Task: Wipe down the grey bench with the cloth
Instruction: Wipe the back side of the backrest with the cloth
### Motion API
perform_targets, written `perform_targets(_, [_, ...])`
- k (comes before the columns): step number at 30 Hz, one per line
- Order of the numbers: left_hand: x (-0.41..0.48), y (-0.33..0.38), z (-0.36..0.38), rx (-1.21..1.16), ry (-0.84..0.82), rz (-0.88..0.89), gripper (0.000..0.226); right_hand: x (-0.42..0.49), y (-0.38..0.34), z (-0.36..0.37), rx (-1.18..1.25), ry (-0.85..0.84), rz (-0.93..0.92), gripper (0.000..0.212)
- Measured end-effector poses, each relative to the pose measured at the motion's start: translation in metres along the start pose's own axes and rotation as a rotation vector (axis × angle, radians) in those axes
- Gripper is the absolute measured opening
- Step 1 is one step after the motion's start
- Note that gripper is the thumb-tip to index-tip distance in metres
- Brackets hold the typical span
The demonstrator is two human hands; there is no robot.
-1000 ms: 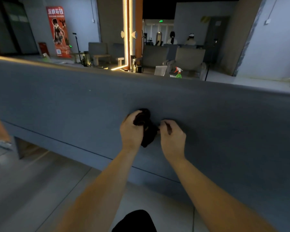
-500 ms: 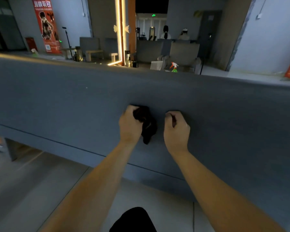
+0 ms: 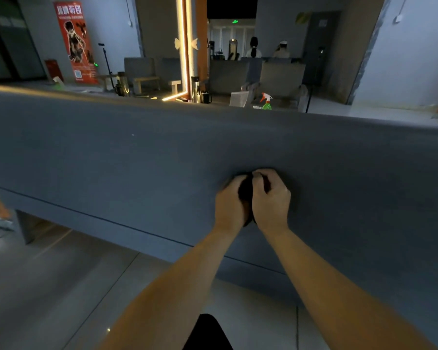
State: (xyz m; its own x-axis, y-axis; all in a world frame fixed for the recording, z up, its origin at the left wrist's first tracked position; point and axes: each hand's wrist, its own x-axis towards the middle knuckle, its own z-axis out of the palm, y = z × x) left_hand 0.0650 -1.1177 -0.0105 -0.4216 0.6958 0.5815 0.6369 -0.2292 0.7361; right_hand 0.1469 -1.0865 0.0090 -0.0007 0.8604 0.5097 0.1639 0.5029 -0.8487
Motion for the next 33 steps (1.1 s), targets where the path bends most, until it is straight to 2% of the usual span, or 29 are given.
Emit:
perform_targets(3, [0.014,-0.021,-0.023,-0.014,0.059,-0.040,0.026,0.000,-0.002,0.001,0.053,0.013,0.017,0.016])
perform_targets(8, [0.037,-0.035,-0.047,-0.111,0.298,-0.184,0.018,-0.002,-0.004,0.000,0.108,0.001,0.016,0.018])
perform_targets(11, [0.035,-0.028,-0.034,-0.270,0.501,-0.369,0.017,-0.004,-0.004,-0.002,0.111,-0.042,0.018,0.018])
perform_targets(13, [0.035,-0.020,-0.023,-0.393,0.551,-0.449,0.019,-0.002,-0.004,-0.005,0.113,-0.054,0.009,0.018])
perform_targets(17, [0.033,-0.012,-0.013,-0.448,0.524,-0.418,0.014,0.000,-0.003,-0.009,0.106,-0.085,0.003,0.017])
perform_targets(22, [0.021,0.017,0.008,-0.351,0.349,-0.242,0.012,0.007,-0.005,-0.010,0.096,-0.127,0.081,0.019])
perform_targets(25, [0.021,0.019,0.010,-0.359,0.325,-0.261,0.016,0.007,-0.012,-0.016,0.108,-0.191,0.081,0.019])
perform_targets(29, [0.003,0.045,0.036,-0.361,0.174,-0.204,0.019,0.002,-0.010,-0.055,0.045,-0.064,0.026,0.016])
perform_targets(33, [-0.019,0.070,0.061,-0.361,0.210,-0.154,0.017,-0.007,0.001,-0.107,0.016,0.108,-0.021,0.015])
